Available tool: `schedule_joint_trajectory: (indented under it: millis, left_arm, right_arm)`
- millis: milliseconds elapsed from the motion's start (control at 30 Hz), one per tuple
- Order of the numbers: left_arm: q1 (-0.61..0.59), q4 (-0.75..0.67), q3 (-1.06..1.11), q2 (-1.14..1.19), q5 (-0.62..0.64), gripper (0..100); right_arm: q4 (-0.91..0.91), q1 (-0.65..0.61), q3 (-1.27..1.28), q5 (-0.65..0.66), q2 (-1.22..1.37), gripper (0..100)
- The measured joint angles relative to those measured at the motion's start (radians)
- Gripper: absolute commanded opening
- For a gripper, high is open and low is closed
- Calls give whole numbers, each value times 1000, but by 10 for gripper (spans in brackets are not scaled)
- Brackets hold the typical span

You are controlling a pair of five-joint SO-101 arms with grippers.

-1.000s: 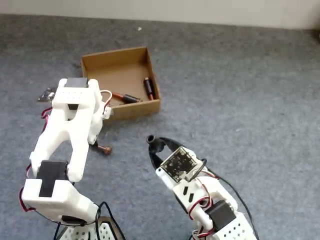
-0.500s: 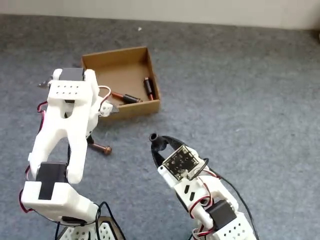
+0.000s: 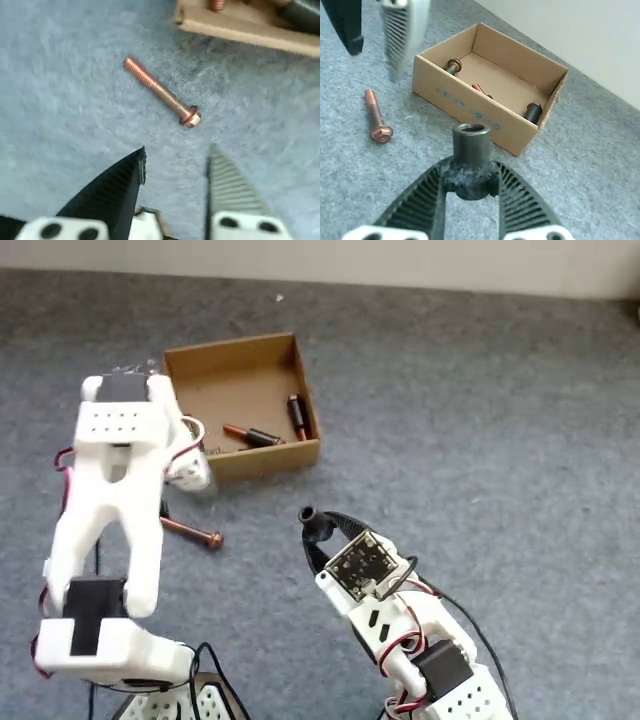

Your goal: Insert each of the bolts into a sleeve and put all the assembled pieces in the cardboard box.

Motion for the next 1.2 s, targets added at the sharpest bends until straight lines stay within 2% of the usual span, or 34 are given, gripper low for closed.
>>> schedule_joint_trajectory:
  millis: [167, 333, 533, 600, 700, 800, 967, 1200]
  left_arm:
    - [-12, 0, 0, -64, -400, 11]
    - [-12, -80, 6, -69, -634, 6]
    - [-12, -161, 138, -71, -1120, 8]
    - [-12, -222, 196, -71, -1240, 17]
    - [-12, -322, 281, -71, -1344, 106]
    - [-12, -362, 336, -71, -1435, 184]
    - [-12, -382, 373, -71, -1499, 167]
    - [-12, -454, 473, -71, -1656, 168]
  right_arm:
    - [0, 0, 0, 0, 0, 5]
    - [0, 0, 0, 0, 0, 5]
    - [0, 0, 0, 0, 0, 5]
    - [0, 0, 0, 0, 0, 5]
    - [0, 0, 0, 0, 0, 5]
    - [0, 0, 0, 0, 0, 5]
    - [0, 0, 0, 0, 0, 5]
    - [0, 0, 0, 0, 0, 5]
